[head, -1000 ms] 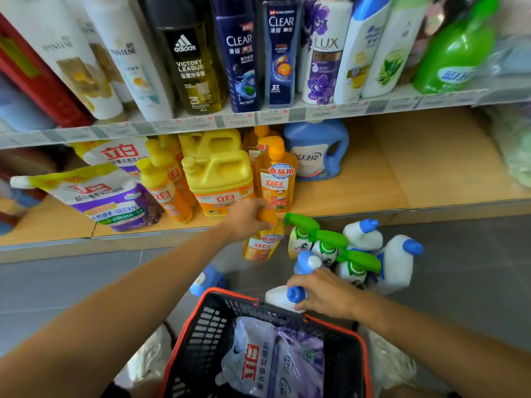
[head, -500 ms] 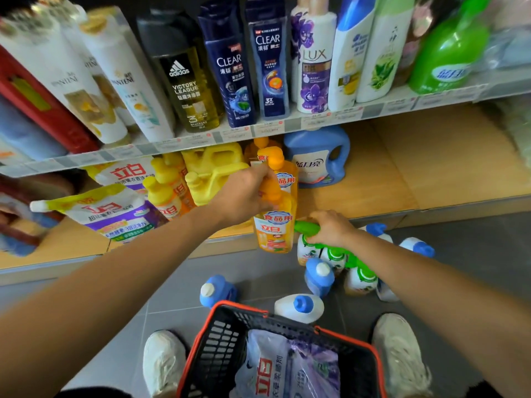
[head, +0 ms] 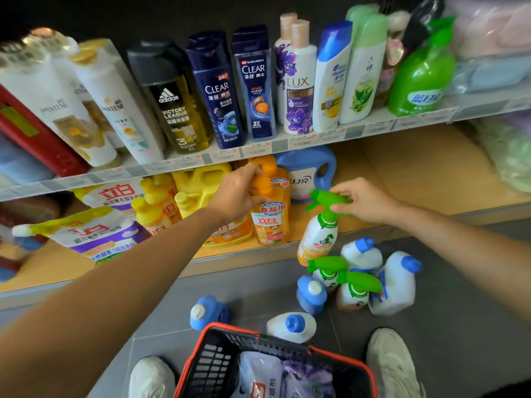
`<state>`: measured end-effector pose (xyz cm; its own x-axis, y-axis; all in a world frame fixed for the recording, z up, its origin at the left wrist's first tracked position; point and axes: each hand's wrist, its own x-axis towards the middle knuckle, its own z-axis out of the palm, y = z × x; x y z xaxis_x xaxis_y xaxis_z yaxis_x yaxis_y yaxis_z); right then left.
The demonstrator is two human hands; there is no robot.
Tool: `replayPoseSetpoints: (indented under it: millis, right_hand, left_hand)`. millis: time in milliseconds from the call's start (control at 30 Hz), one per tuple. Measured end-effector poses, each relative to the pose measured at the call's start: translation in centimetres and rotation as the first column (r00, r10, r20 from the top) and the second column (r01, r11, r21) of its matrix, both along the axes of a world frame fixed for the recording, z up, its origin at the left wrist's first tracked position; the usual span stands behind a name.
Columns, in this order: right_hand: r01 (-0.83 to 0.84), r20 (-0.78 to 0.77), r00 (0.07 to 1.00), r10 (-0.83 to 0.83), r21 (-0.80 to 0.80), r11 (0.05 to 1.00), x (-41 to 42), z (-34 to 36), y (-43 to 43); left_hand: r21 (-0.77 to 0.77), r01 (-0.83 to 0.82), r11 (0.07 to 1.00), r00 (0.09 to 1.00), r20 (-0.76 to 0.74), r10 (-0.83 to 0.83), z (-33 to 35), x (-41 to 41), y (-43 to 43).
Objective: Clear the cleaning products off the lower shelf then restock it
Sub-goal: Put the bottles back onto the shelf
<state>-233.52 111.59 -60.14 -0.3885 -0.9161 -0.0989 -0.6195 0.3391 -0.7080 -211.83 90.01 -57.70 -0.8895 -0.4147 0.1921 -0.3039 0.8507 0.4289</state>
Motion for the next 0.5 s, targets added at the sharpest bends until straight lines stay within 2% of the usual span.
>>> replayPoseSetpoints:
  millis: [167, 333, 433, 500]
  right_hand:
    - [0.064, -0.16, 0.985, -0.068, -0.033, 0.997, -3.7, 4.8, 1.1]
    - [0.083, -0.308, 0.948, -0.081, -0.007, 0.997, -6.3, 4.3, 1.3]
    - [0.159, -0.26, 0.952, -0.161, -0.028, 0.987, -7.4, 2.2, 1.2]
    - [0.267, -0.175, 0.943, -0.284, -0.114, 0.957, -8.0, 0.9, 1.0]
  left_hand:
    - [0.037, -0.003, 0.999, 1.0, -0.004, 0.003, -1.0, -0.9, -0.2]
    - [0.078, -0.052, 0.996, 0.989, -0.133, 0.062, -2.8, 1.5, 1.4]
    - [0.193, -0.193, 0.962, 0.926, -0.289, 0.244, -5.0, 3.4, 3.9]
    - [0.321, -0.364, 0.874, 0.828, -0.317, 0.462, -7.2, 3.8, 6.8]
